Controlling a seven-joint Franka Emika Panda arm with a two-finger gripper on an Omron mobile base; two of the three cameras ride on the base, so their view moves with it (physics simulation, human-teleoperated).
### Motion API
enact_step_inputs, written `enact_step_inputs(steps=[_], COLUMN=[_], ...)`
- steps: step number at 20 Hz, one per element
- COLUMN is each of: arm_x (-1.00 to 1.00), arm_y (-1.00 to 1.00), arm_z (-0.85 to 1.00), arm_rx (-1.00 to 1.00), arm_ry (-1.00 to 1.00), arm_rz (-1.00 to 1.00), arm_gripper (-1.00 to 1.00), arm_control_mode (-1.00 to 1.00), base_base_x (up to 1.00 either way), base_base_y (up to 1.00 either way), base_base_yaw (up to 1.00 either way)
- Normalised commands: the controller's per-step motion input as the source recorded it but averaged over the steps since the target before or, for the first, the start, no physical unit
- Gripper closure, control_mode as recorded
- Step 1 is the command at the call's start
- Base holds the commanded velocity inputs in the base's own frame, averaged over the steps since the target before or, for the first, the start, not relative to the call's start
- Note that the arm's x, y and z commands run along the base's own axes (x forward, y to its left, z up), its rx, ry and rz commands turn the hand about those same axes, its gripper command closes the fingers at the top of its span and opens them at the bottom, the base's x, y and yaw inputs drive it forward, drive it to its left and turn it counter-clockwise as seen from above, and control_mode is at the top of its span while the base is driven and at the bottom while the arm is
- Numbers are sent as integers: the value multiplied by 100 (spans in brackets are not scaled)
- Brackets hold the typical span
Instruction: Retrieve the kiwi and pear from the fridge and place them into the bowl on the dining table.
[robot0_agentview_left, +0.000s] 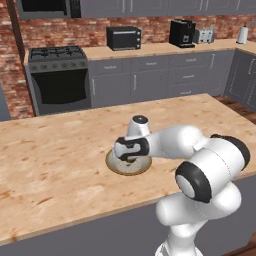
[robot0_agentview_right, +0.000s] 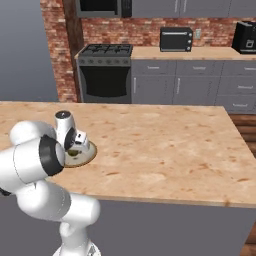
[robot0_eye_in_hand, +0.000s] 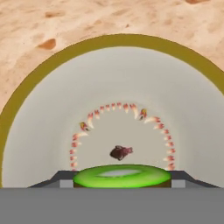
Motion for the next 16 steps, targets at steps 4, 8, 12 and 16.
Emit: enact_step_inputs(steps=[4, 8, 12, 16], arm_x=[27, 3, -1, 0], arm_y=[16, 3, 0, 0], arm_z=[-27, -3, 1, 13], arm_rx=[0, 0, 0, 0], arm_ry=[0, 0, 0, -5], arm_rz=[0, 0, -1, -3], arm_gripper=[-100, -100, -100, -100], arm_control_mode=[-100, -100, -100, -100], base_base_x=[0, 0, 0, 0], base_base_y=[0, 0, 0, 0], base_base_yaw=[0, 0, 0, 0])
